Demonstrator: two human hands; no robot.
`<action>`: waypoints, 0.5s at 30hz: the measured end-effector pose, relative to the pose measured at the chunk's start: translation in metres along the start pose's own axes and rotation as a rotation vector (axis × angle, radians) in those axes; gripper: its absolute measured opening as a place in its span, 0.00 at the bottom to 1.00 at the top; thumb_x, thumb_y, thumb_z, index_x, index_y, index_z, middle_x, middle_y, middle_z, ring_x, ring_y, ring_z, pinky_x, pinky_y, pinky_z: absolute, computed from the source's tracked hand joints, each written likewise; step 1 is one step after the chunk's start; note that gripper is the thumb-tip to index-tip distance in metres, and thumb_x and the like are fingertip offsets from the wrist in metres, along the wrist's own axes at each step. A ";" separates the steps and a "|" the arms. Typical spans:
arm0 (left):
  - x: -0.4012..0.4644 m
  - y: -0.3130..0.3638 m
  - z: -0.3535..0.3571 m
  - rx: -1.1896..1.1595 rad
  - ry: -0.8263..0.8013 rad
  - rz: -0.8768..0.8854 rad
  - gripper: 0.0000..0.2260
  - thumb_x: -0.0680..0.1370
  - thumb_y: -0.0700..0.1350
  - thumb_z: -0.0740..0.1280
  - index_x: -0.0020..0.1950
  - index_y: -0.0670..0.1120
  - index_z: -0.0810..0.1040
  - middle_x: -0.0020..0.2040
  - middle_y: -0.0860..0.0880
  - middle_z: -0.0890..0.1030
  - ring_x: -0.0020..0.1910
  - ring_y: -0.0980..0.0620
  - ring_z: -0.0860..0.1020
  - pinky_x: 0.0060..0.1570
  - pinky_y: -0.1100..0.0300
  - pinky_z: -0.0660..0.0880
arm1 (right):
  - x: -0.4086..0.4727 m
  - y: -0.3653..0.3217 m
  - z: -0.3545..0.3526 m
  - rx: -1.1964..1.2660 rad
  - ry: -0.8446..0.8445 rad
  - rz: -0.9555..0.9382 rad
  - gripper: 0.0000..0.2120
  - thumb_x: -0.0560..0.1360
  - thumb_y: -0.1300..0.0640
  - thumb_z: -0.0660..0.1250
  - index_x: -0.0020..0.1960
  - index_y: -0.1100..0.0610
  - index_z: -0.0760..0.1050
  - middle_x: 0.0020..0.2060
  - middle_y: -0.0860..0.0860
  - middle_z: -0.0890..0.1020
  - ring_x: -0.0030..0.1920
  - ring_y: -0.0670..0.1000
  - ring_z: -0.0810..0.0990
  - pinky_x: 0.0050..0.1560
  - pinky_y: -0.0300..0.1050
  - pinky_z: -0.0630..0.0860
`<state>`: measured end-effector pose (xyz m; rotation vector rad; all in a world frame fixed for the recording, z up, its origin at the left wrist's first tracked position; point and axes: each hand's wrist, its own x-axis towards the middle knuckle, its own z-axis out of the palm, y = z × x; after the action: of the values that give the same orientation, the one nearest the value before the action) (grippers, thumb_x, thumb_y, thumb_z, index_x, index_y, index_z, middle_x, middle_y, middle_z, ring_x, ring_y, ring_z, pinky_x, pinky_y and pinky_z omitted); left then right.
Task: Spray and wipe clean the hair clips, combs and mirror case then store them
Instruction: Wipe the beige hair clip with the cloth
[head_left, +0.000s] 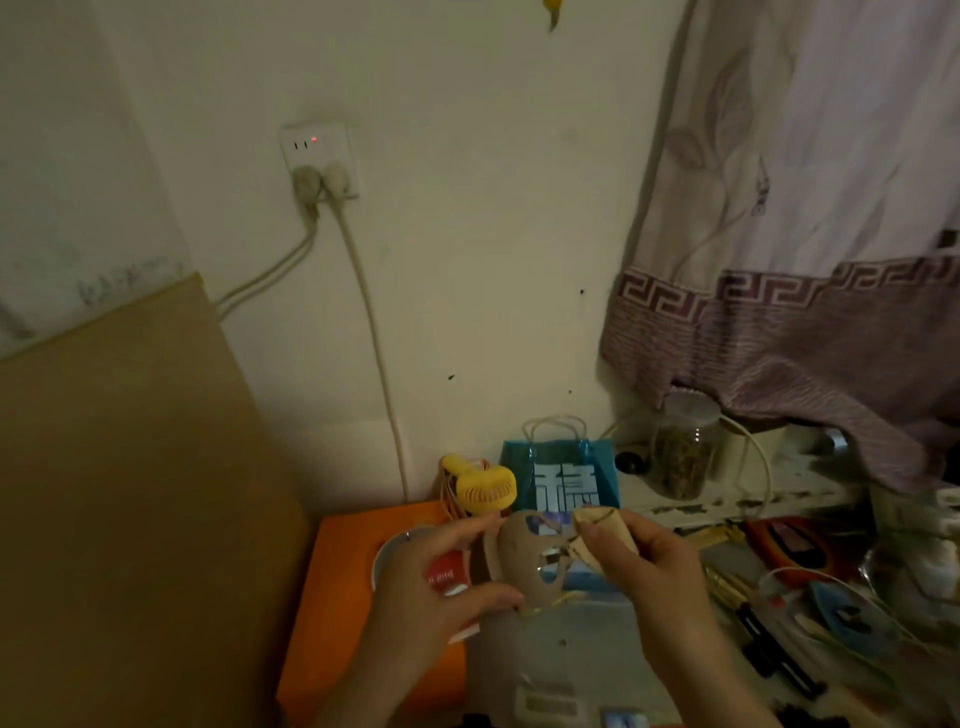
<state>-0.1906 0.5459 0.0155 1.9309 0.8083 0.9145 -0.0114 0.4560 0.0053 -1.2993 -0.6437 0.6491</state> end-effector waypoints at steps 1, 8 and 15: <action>0.002 0.003 -0.002 -0.014 0.007 -0.005 0.26 0.57 0.56 0.78 0.53 0.67 0.79 0.55 0.62 0.82 0.57 0.63 0.77 0.58 0.60 0.74 | 0.002 -0.005 0.002 0.013 0.002 -0.010 0.02 0.72 0.62 0.71 0.41 0.59 0.83 0.35 0.56 0.84 0.34 0.50 0.82 0.31 0.36 0.77; 0.019 0.032 -0.015 -0.027 0.012 -0.044 0.20 0.69 0.42 0.75 0.56 0.61 0.77 0.49 0.66 0.82 0.52 0.67 0.78 0.55 0.64 0.77 | 0.010 -0.032 0.010 0.055 0.024 -0.086 0.05 0.72 0.63 0.70 0.40 0.65 0.81 0.35 0.66 0.81 0.35 0.60 0.79 0.37 0.53 0.78; 0.023 0.052 -0.022 -0.084 0.014 -0.024 0.17 0.70 0.41 0.75 0.52 0.59 0.81 0.48 0.60 0.84 0.48 0.63 0.81 0.48 0.65 0.78 | 0.013 -0.049 0.018 0.128 0.065 -0.105 0.02 0.71 0.64 0.71 0.41 0.60 0.83 0.35 0.61 0.84 0.36 0.57 0.81 0.36 0.48 0.79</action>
<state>-0.1866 0.5497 0.0759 1.8398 0.7874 0.9339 -0.0122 0.4700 0.0569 -1.1559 -0.6030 0.5510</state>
